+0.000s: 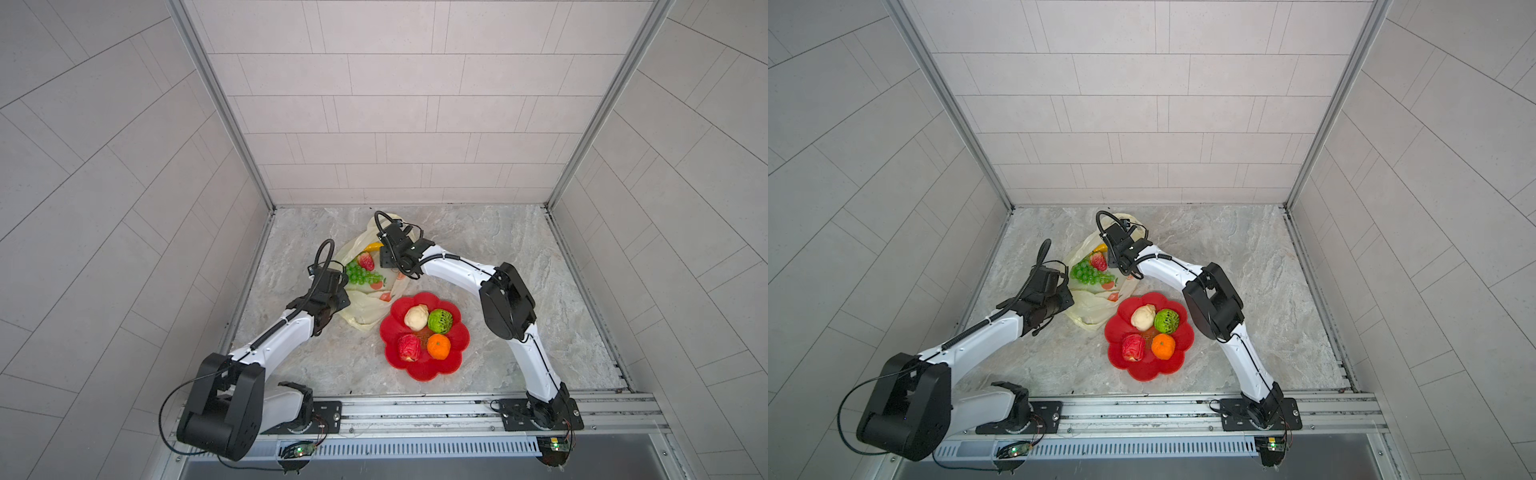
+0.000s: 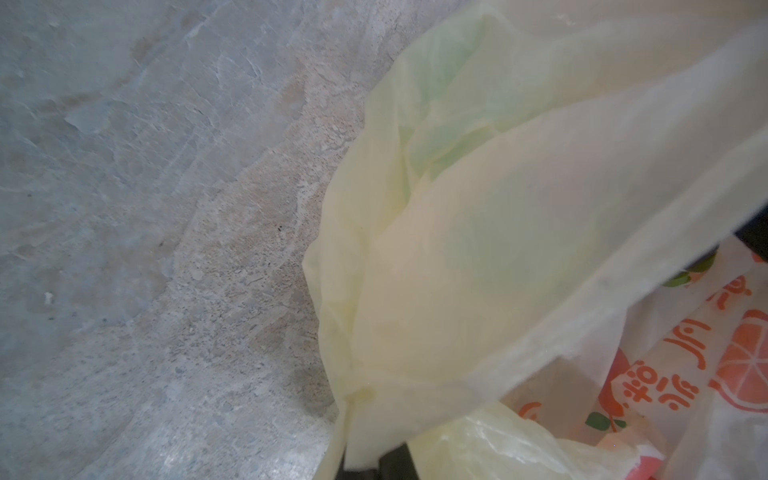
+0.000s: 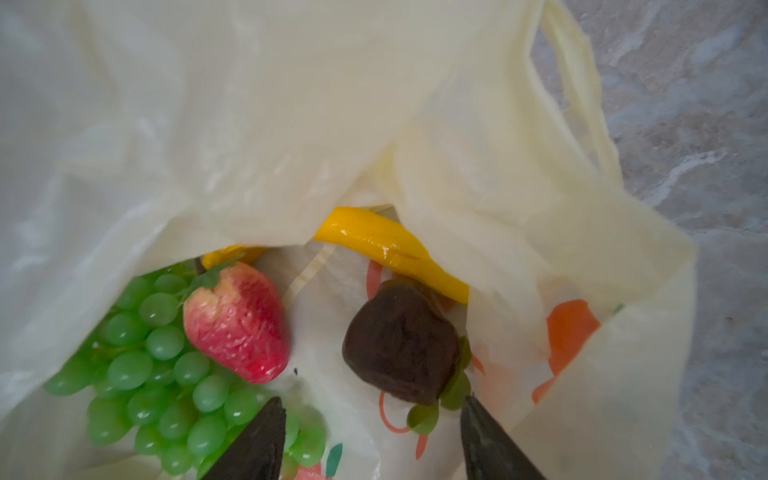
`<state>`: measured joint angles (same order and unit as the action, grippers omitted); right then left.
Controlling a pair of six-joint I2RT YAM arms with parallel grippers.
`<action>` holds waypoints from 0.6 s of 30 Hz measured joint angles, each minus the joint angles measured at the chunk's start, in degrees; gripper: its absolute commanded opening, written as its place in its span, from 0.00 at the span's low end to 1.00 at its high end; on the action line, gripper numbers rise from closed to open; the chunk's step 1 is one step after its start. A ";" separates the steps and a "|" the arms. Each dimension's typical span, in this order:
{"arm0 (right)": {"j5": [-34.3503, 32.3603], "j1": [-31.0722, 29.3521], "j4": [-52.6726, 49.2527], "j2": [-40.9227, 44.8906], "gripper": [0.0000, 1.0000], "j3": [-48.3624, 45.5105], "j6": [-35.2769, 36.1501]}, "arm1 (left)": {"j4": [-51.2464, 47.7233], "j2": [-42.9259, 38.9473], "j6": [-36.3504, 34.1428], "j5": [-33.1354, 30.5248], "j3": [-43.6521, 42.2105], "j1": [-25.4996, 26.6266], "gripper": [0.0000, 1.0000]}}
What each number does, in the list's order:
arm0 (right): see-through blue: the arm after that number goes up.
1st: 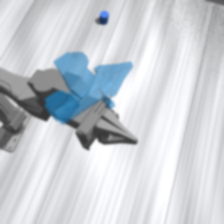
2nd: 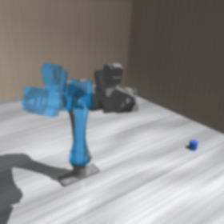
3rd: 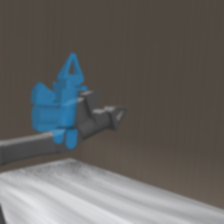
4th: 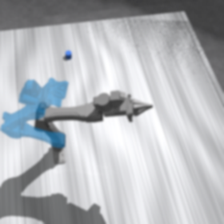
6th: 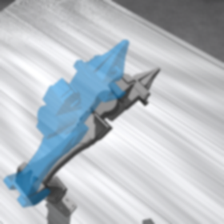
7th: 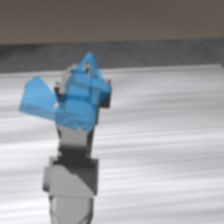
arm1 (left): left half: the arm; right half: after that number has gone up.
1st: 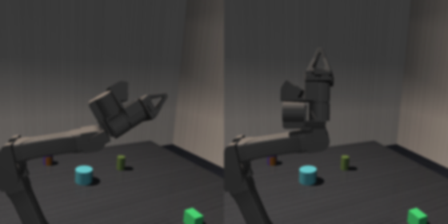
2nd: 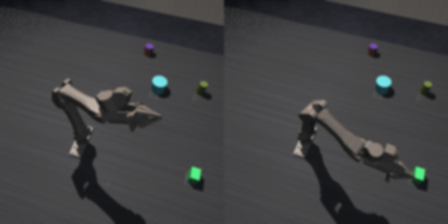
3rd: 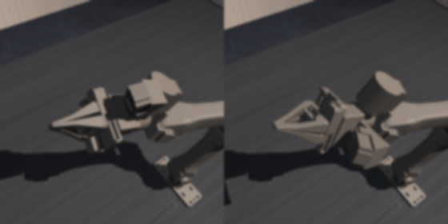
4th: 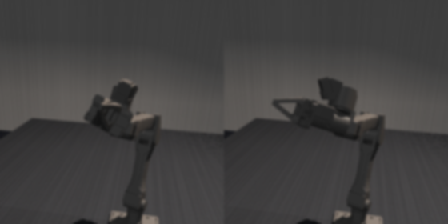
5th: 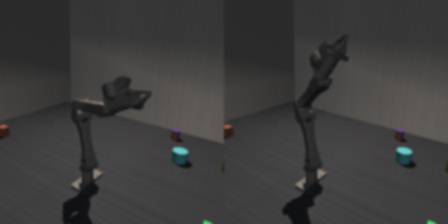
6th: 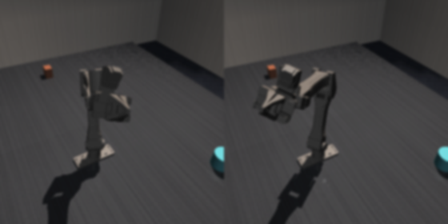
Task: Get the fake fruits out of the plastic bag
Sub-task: 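Move the right gripper back into the bag toward the dark brown fruit, then close the right gripper on the dark brown fruit and lift it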
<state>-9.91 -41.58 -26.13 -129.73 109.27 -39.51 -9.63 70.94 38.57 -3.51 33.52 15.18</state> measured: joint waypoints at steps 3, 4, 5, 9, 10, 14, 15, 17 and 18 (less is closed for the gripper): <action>-1.51 0.11 -1.44 -2.62 0.68 3.37 -0.63 | 0.00 0.00 0.00 0.33 0.00 0.00 0.00; -1.97 0.13 -1.73 -3.17 0.68 4.15 -0.90 | 0.00 0.00 0.00 0.44 0.00 0.00 0.00; -2.32 0.13 -2.12 -3.65 0.68 4.81 -1.09 | 0.00 0.00 0.00 0.48 0.00 0.00 0.00; -3.39 0.28 -3.72 -5.97 0.69 8.46 -1.51 | -0.02 0.00 0.00 0.46 0.00 0.00 0.00; -3.54 0.31 -4.13 -6.51 0.69 9.27 -1.55 | -0.04 0.00 0.00 0.46 0.00 0.00 0.00; -4.09 0.48 -5.57 -8.35 0.68 11.56 -1.55 | -0.02 0.00 0.00 0.44 0.00 0.00 0.00; -4.35 0.50 -6.10 -8.85 0.68 12.17 -1.55 | -0.02 0.00 0.00 0.46 0.00 0.00 0.00; -4.79 0.50 -7.02 -9.73 0.68 13.31 -1.51 | -0.02 0.04 0.00 0.46 0.00 0.00 0.00; -5.03 0.50 -7.61 -10.25 0.68 14.01 -1.49 | 0.00 0.09 0.00 0.46 0.00 0.00 0.00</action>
<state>-14.94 -41.08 -33.74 -139.98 123.28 -40.99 -9.63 71.02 38.57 -3.05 33.52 15.18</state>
